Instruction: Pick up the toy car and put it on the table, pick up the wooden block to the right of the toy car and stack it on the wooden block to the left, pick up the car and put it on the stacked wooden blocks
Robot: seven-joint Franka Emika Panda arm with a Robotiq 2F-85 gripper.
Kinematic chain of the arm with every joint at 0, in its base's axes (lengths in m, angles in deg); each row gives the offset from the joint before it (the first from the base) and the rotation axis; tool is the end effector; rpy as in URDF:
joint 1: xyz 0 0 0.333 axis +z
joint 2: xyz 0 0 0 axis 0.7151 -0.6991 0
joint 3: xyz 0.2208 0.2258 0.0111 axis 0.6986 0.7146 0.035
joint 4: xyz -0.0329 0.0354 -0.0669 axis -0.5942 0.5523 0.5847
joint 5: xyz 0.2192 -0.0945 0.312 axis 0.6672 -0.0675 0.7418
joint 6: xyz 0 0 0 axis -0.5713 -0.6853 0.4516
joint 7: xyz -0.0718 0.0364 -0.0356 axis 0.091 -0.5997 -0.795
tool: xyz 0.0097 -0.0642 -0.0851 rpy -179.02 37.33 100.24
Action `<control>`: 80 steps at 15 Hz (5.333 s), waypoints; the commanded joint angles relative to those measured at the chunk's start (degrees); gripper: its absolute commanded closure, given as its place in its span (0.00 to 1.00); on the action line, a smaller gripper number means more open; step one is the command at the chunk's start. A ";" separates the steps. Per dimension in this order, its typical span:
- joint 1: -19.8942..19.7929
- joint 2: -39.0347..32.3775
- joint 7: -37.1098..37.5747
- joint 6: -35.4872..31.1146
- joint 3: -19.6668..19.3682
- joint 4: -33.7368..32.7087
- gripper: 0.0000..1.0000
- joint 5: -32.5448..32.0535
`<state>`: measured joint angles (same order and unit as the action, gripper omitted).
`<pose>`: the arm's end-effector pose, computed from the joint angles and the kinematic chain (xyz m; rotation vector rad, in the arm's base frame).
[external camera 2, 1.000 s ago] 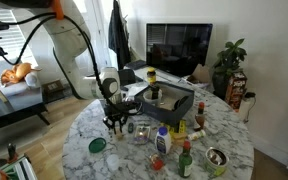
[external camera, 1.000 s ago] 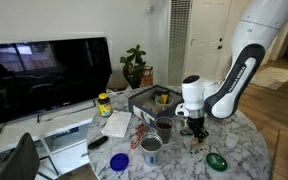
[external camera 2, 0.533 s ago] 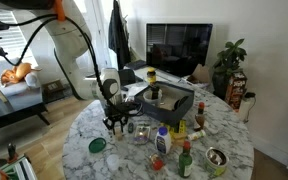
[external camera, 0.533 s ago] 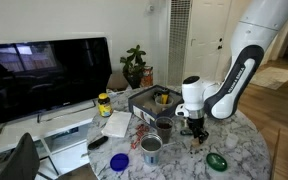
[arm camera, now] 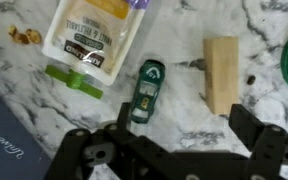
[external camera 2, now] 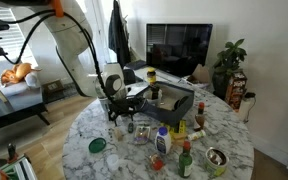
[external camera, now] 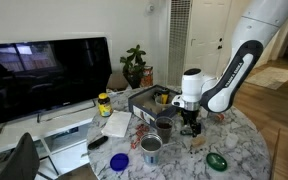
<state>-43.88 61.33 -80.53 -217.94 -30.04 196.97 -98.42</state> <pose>0.4985 0.0841 0.1355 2.6415 1.5443 -0.0894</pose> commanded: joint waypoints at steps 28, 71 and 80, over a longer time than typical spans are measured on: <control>-11.83 -1.73 -8.75 -1.50 9.48 0.85 0.93 8.67; -7.51 3.04 -13.28 -6.59 6.14 9.45 0.93 7.34; -8.55 2.84 -15.21 -5.88 6.87 9.44 0.39 7.84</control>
<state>-51.60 64.50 -93.26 -223.41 -23.77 206.08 -91.56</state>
